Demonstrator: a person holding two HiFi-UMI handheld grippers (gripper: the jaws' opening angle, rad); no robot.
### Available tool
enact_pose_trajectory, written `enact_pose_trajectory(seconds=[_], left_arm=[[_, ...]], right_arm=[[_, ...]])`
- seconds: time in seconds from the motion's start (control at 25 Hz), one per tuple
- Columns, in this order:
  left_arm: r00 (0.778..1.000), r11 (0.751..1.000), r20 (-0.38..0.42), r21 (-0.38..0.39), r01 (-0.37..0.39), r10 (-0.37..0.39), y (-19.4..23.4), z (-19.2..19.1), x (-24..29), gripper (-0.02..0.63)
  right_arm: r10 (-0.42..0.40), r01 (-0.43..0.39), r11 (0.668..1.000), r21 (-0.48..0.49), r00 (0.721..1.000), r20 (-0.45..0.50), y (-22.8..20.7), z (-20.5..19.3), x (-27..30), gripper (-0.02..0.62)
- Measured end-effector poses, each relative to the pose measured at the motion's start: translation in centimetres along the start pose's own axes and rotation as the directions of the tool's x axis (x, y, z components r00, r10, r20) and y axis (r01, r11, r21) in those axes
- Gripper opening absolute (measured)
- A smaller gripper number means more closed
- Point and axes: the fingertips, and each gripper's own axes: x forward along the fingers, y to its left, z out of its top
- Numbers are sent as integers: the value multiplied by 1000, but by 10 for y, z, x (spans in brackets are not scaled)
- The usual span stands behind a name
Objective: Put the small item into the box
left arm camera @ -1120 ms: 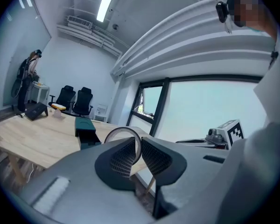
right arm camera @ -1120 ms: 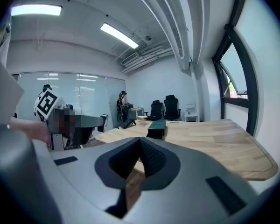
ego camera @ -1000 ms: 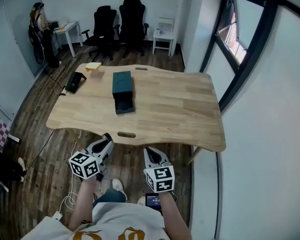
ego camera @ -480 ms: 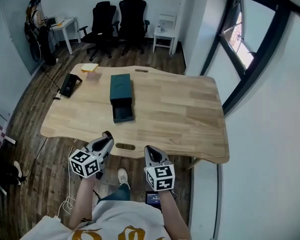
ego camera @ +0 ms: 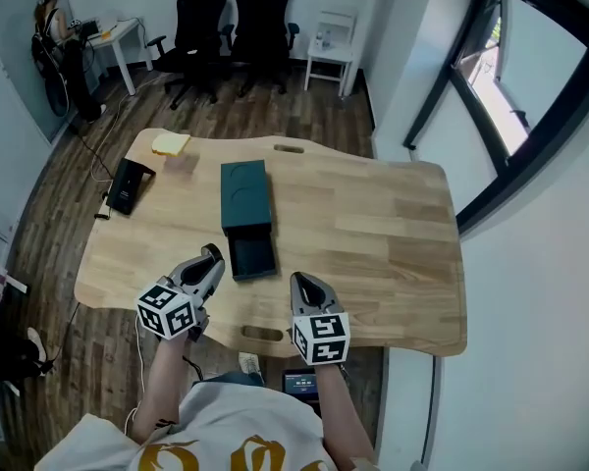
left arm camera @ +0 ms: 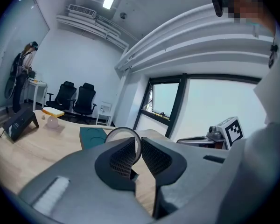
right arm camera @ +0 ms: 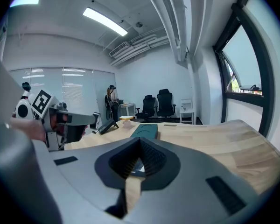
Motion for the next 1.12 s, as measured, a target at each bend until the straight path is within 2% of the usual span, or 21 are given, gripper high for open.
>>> enact_pose_trajectory(seconds=[0.16, 0.4, 0.6, 1.12], left_arm=[[1000, 1000, -14, -3, 18, -18, 40, 8, 25, 44], [997, 998, -52, -2, 64, -64, 64, -2, 48, 44], [995, 997, -71, -39, 66, -68, 73, -11, 63, 44], [995, 997, -77, -54, 52, -56, 96, -6, 95, 44]], right_arm=[[-14, 14, 1000, 13, 1000, -12, -4, 6, 47, 5], [-46, 47, 999, 21, 998, -32, -6, 4, 87, 5], [-56, 57, 998, 22, 998, -35, -10, 8, 91, 5], [-72, 73, 997, 28, 997, -39, -38, 10, 114, 5]])
